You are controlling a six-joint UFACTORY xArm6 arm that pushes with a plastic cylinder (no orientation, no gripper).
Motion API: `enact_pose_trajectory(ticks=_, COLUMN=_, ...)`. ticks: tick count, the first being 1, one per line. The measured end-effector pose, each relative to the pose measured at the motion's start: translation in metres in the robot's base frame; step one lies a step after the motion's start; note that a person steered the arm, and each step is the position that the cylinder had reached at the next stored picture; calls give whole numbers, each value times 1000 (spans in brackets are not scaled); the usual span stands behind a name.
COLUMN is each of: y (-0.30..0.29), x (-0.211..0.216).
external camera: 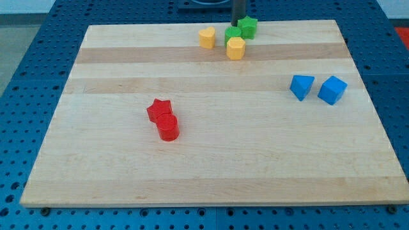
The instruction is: Place green star on top of blue triangle
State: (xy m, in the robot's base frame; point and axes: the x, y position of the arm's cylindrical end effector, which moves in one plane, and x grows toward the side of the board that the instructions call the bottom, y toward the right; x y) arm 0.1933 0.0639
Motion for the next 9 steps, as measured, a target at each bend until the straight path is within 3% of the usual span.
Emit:
enact_pose_trajectory(ticks=6, y=13, x=25)
enact_pose_trajectory(ticks=9, y=40, x=12)
